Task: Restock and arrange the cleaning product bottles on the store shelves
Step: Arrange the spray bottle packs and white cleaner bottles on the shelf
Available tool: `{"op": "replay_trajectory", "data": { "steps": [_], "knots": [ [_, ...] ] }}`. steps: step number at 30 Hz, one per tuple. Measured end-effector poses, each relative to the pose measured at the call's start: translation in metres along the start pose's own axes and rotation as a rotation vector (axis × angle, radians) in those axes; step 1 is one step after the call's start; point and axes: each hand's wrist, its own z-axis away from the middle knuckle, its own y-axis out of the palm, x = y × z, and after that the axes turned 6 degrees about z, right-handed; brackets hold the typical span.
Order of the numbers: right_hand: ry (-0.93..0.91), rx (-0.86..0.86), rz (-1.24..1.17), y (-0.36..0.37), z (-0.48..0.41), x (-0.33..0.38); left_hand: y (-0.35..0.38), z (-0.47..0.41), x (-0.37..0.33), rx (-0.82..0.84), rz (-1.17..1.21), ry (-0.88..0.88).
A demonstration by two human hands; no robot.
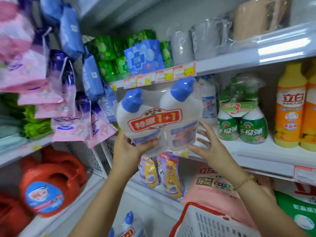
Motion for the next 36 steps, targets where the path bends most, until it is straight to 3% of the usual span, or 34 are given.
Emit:
{"op": "replay_trajectory", "data": {
  "steps": [6, 15, 19, 21, 23, 25, 29, 34, 36],
  "knots": [
    [0.030, 0.082, -0.283, 0.008, 0.017, 0.013, -0.010, 0.016, -0.020, 0.028, 0.155, -0.102],
    [0.193, 0.097, -0.308, 0.018, 0.018, 0.020, -0.032, 0.048, -0.038, 0.035, 0.218, -0.350],
    [0.142, 0.031, 0.076, 0.040, 0.023, 0.021, -0.026, 0.048, -0.025, -0.158, 0.321, -0.448],
    [0.061, 0.114, 0.147, 0.068, 0.034, 0.017, -0.021, 0.046, -0.015, -0.265, 0.386, -0.489],
    [0.002, 0.170, 0.374, 0.097, 0.043, 0.009, -0.017, 0.045, -0.006, -0.344, 0.438, -0.510],
    [-0.108, 0.136, 0.555, 0.117, 0.046, -0.005, -0.013, 0.047, -0.001, -0.399, 0.459, -0.499],
    [-0.233, -0.017, 0.595, 0.130, 0.041, -0.024, -0.002, 0.046, 0.002, -0.413, 0.446, -0.390],
    [-0.324, -0.180, 0.460, 0.129, 0.022, -0.021, 0.007, 0.041, 0.004, -0.394, 0.355, -0.250],
    [-0.285, -0.187, 0.279, 0.123, 0.011, -0.017, 0.004, 0.038, 0.007, -0.298, 0.307, -0.179]
  ]
}}
